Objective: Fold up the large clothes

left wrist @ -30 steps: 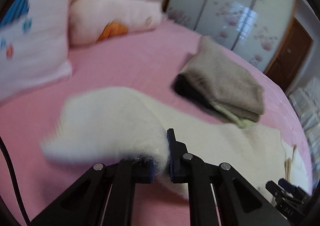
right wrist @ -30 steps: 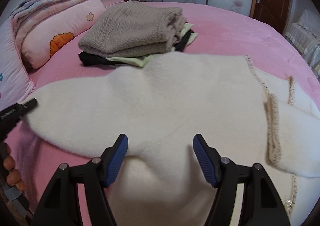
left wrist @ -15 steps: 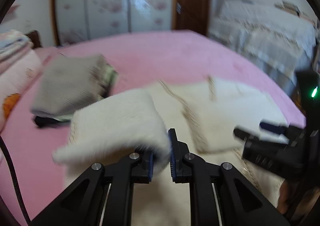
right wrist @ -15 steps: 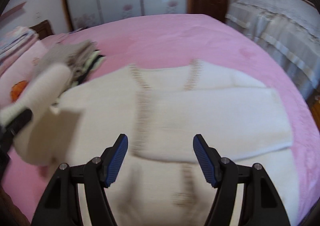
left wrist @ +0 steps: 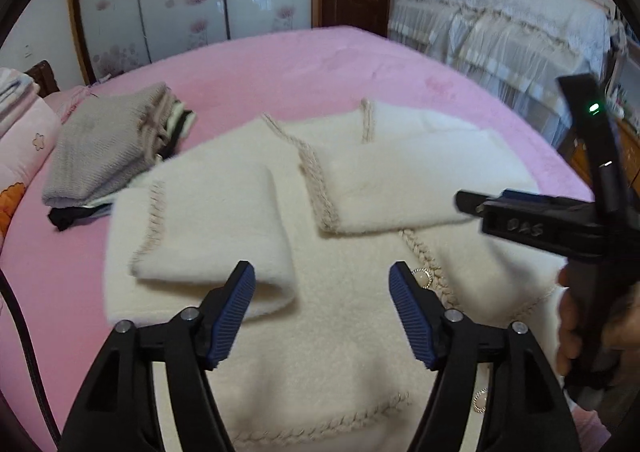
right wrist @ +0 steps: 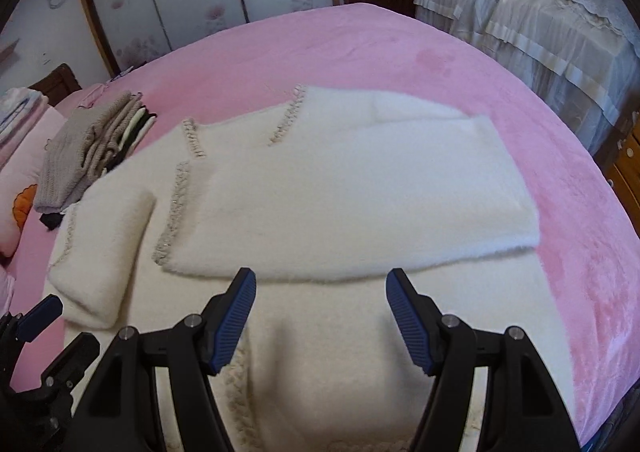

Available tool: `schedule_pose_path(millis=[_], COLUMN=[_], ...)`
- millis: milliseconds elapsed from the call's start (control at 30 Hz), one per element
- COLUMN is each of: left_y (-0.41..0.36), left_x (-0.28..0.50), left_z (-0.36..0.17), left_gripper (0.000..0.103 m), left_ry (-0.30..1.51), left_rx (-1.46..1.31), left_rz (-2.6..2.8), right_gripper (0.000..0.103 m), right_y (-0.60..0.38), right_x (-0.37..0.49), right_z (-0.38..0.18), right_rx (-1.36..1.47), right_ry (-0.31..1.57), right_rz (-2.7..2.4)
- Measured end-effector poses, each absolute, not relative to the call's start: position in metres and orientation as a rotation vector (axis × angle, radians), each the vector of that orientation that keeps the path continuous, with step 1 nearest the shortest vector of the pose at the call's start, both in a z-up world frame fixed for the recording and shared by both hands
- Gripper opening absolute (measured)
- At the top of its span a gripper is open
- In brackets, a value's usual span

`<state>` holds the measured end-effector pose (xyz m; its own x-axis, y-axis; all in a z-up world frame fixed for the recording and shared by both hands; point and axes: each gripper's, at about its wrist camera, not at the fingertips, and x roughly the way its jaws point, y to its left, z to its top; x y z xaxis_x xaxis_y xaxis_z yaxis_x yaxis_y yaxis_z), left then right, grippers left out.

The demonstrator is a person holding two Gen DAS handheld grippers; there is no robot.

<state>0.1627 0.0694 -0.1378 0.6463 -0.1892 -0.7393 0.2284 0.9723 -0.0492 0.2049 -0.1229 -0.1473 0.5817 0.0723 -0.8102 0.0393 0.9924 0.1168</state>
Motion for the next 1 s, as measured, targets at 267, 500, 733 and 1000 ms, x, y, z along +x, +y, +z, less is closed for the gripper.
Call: schedule_pose_path(millis=[267, 500, 733, 1000], left_y=[0.137, 0.200, 0.239, 0.263], left_x=[0.137, 0.140, 0.134, 0.131], left_z=[-0.110, -0.147, -0.188, -0.207], left_gripper=[0.080, 0.080, 0.080, 0.080], left_ry=[0.769, 0.899, 1.010, 1.062], left_rx=[0.032, -0.090, -0.169, -0.243], left_rz=[0.063, 0.251, 0.325, 0.329], right_gripper=[0.068, 0.068, 0.068, 0.051], right_y=[-0.039, 0.038, 0.105, 0.152], right_x=[0.197, 0.190, 0.196, 0.219], right_z=[-0.109, -0.106, -0.138, -0.172], right_rx=[0.011, -0.149, -0.321, -0.468], right_ry=[0.855, 0.827, 0.890, 0.929], right_rz=[0.274, 0.448, 0.551, 0.505])
